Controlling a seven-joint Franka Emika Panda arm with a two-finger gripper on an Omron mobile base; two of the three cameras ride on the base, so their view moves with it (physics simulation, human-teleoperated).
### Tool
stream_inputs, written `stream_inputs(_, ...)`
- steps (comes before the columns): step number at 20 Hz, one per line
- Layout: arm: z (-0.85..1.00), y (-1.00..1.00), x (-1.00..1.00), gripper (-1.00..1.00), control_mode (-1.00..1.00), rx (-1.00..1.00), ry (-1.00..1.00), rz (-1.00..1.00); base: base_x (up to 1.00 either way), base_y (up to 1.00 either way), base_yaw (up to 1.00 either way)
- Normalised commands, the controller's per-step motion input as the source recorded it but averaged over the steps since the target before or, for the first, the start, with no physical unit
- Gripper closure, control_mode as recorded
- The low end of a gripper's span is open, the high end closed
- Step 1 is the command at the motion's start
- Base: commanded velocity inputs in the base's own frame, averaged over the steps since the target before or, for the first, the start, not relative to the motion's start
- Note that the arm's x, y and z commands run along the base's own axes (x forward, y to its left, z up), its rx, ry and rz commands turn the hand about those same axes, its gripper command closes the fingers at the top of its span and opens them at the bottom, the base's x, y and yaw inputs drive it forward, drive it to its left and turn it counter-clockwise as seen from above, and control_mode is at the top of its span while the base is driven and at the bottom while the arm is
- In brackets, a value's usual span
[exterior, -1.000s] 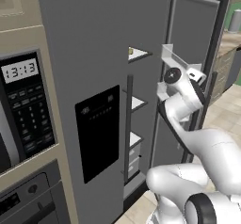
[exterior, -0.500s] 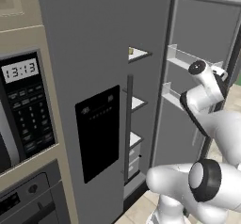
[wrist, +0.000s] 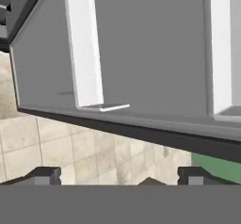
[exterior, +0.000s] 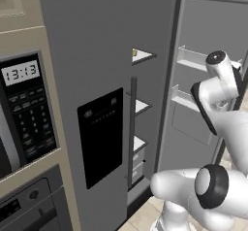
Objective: Retrieve the butter from the fridge and place it on a plate on the dining table. Then retrieve the butter knife by the fridge and place it near the plate.
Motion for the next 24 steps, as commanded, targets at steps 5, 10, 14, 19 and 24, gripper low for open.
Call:
stream_inputs(5,0.07,1.0,0.01,-1.0,-1.0,0.14,0.13,0.04,0.0,0.0,0.0)
stream_inputs(10,0.0,1.0,0.09,-1.0,-1.0,0.52,0.12,-0.01,0.0,0.0,0.0)
stream_inputs(14,-0.05,0.99,-0.01,-1.0,-1.0,0.58,0.12,-0.14,0.0,0.0,0.0)
stream_inputs(19,-0.14,0.84,-0.4,-1.0,-1.0,0.17,0.0,-0.4,0.0,0.0,0.0)
stream_inputs(24,0.0,0.39,-0.6,-1.0,-1.0,-0.04,0.03,-0.43,0.0,0.0,0.0)
